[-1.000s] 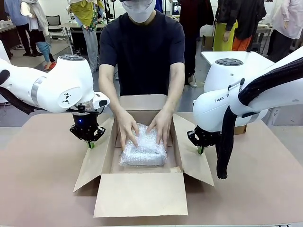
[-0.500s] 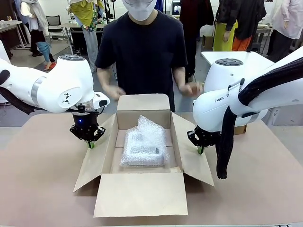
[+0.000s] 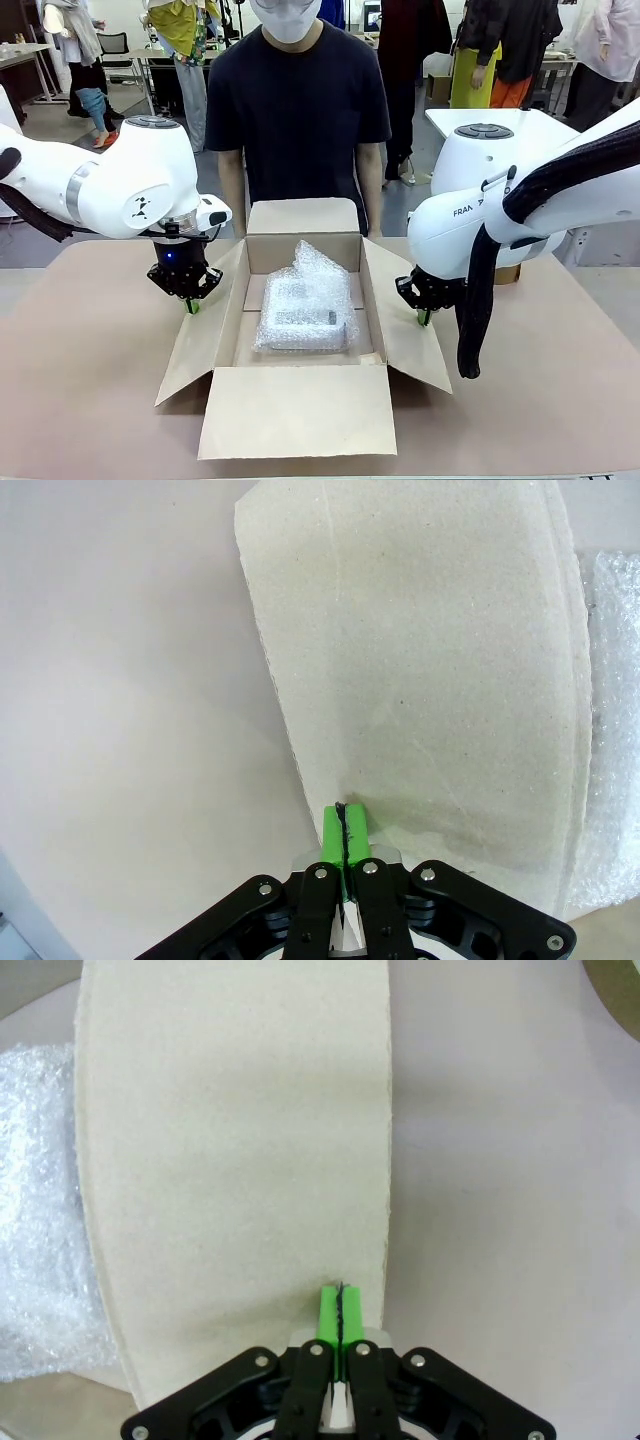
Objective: Wrap the clocks to prevent damage.
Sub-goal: Once the human has placed the objects inside and stepped back, release both hands from the side flaps of the Package Box.
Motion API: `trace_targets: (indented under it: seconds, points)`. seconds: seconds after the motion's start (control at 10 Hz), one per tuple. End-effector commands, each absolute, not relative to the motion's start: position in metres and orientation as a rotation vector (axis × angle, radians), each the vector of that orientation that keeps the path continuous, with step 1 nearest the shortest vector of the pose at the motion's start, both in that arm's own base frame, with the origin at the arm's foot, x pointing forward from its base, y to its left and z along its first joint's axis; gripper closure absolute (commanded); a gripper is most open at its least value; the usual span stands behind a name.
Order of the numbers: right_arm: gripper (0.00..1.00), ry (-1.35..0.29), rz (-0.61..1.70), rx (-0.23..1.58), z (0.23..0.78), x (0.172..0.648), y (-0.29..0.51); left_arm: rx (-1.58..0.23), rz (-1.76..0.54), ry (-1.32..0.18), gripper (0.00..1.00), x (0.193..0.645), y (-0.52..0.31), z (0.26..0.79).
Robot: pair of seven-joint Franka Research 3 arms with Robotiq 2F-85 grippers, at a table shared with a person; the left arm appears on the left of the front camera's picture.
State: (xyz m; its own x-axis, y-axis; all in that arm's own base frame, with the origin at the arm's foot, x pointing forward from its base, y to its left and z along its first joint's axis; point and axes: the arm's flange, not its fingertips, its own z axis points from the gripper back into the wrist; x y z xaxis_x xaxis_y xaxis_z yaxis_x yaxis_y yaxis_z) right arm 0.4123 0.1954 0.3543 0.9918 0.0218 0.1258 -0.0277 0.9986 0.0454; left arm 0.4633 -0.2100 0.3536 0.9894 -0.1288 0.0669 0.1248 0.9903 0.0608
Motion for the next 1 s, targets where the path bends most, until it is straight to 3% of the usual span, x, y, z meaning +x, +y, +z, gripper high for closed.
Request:
trace_targets:
  seconds: [0.0,0.3,0.5,0.7,0.9]
  points:
    - [0.99,-0.129,0.215,0.081,0.365,0.402,0.188,-0.045,-0.246,-0.101,1.00,0.455,-0.200,0.365]
    - [0.99,-0.199,0.430,-0.058,0.448,0.378,0.145,-0.085,-0.568,-0.191,1.00,0.441,-0.157,0.440]
    - [0.99,-0.163,0.583,-0.159,0.491,0.362,0.110,-0.090,-0.837,-0.152,1.00,0.419,-0.128,0.472]
    - [0.99,-0.169,0.550,-0.113,0.509,0.363,0.090,-0.123,-0.815,-0.230,1.00,0.414,-0.110,0.486]
    - [0.99,-0.159,0.555,-0.135,0.501,0.358,0.107,-0.091,-0.801,-0.195,1.00,0.422,-0.134,0.483]
